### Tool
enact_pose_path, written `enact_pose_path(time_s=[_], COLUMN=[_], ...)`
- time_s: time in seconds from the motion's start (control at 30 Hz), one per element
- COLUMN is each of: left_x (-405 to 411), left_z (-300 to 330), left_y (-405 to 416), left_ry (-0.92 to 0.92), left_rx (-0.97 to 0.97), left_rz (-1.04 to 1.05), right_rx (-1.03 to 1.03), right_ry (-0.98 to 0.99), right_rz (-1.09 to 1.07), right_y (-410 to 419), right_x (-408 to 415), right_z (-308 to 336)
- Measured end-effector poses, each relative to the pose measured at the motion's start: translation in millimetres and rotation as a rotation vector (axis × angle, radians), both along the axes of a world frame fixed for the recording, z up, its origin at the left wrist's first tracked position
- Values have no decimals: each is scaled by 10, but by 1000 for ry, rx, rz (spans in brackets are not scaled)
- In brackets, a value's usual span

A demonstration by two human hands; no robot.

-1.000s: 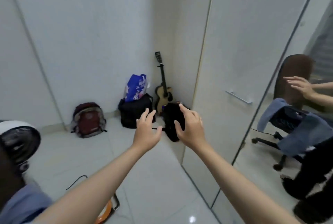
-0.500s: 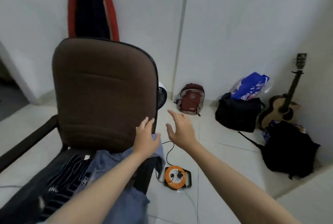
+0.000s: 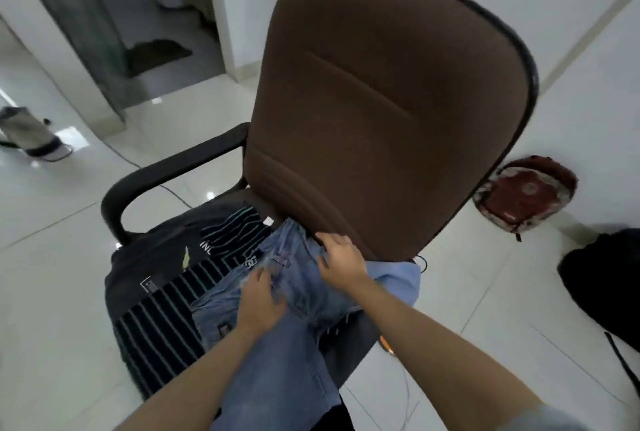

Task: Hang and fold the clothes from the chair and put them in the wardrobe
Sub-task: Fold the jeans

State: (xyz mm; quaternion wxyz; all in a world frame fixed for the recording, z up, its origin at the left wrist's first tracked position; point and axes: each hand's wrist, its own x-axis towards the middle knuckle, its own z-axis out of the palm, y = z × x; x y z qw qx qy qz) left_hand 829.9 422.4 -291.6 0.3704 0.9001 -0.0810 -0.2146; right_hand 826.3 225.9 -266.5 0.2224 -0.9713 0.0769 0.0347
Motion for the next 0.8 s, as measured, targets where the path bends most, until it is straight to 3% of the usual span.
enact_pose_path(time_s=[0.2,0.37,0.8], left_x=[99,179,362], left_z=[-539,-943,-1549], left_y=[360,539,686], left_ry=[184,347,430], left_rx=[135,204,276], left_rz=[290,513,820], right_rx=[5,-33,-142], right_ry=[259,322,435], right_rz=[166,225,170], right_y=[40,123,157], right_x=[657,1067,1547], right_z=[-695,-1219,-1953])
